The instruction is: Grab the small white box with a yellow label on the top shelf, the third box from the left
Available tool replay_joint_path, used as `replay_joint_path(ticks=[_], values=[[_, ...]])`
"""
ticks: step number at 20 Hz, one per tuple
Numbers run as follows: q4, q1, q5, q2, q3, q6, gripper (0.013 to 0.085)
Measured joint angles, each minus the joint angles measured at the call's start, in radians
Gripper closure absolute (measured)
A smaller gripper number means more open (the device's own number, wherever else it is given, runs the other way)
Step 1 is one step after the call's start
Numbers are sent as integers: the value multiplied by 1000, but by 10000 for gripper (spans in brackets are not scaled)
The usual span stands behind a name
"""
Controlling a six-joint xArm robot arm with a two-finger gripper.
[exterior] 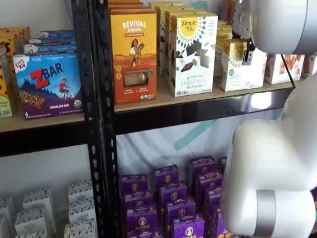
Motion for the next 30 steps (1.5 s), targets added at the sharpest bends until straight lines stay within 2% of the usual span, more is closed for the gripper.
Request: replay_joint_path(ticks=[1, 8, 10, 11, 12, 17, 20, 27, 28, 30], values=[[-1, -1, 1, -1, 1, -1, 370], [20, -10, -14, -15, 17, -9, 370], [38, -17, -27, -22, 27, -14, 450], [44, -19, -34, -25, 32, -17, 450], [48, -21, -41, -28, 36, -18, 490], [58, -26, -55, -36, 44, -24, 490], [63, -31, -55, -37, 44, -28, 570], [71, -38, -40, -37, 37, -32, 570], [72, -38, -38, -39, 38, -32, 610], [74, -40, -35, -41, 40, -34, 610]])
